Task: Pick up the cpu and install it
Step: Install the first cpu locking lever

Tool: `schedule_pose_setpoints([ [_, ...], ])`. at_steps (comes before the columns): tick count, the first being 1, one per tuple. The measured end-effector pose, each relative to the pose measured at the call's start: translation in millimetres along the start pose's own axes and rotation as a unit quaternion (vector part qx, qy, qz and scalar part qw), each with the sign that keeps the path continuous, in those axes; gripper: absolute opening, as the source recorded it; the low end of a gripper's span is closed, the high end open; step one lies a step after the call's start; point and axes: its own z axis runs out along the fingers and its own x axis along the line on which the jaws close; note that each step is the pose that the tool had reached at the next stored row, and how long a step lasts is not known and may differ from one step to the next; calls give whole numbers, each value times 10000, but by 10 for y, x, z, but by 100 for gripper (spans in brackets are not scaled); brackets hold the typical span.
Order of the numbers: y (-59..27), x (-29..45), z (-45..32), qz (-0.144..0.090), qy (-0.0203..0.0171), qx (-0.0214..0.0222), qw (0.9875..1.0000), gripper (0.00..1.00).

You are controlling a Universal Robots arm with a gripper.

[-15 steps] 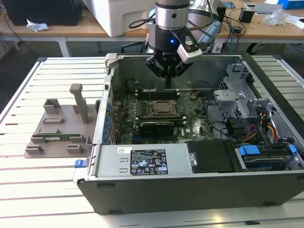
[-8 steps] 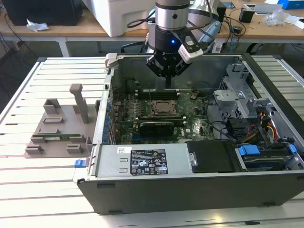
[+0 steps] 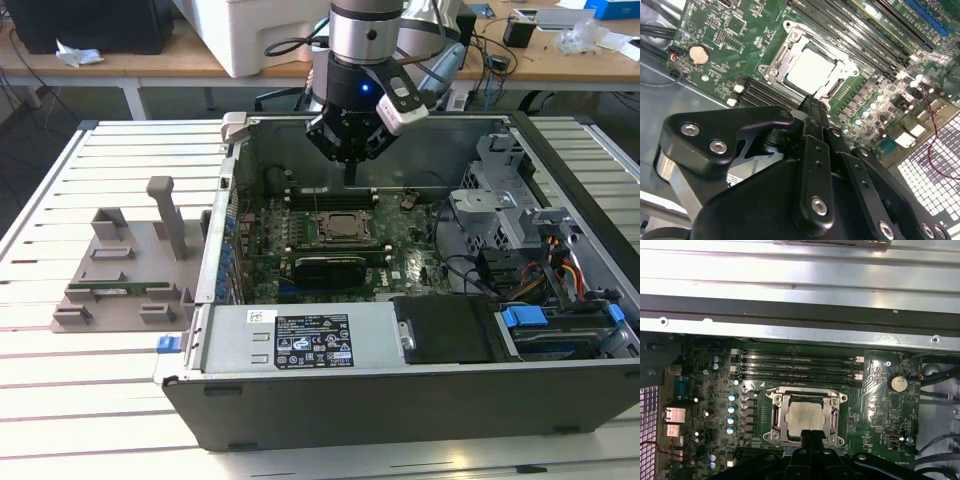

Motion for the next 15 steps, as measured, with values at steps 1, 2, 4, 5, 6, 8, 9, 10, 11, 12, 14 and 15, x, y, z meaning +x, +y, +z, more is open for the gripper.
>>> schedule_pose_setpoints([
  [1, 2, 46, 2, -2, -2, -2, 10000, 11],
  [2, 5, 104, 1, 0, -3, 0, 10000, 11],
  [4, 11, 219, 3, 0, -4, -2, 10000, 11],
  [5, 15, 273, 3, -1, -5, -8, 10000, 11],
  [6, 24, 329, 4, 0, -5, -17, 10000, 11],
  [8, 58, 406, 8, 0, -5, -23, 10000, 11],
  [9, 82, 428, 10, -2, -5, -23, 10000, 11],
  [10, 101, 446, 12, -1, -5, -23, 10000, 11],
  [11, 146, 495, 17, -1, -5, -24, 10000, 11],
  [12, 193, 535, 24, -1, -5, -23, 10000, 11],
  [14, 251, 563, 41, 0, -5, -24, 10000, 11],
  [15, 289, 578, 62, -1, -5, -24, 10000, 11],
])
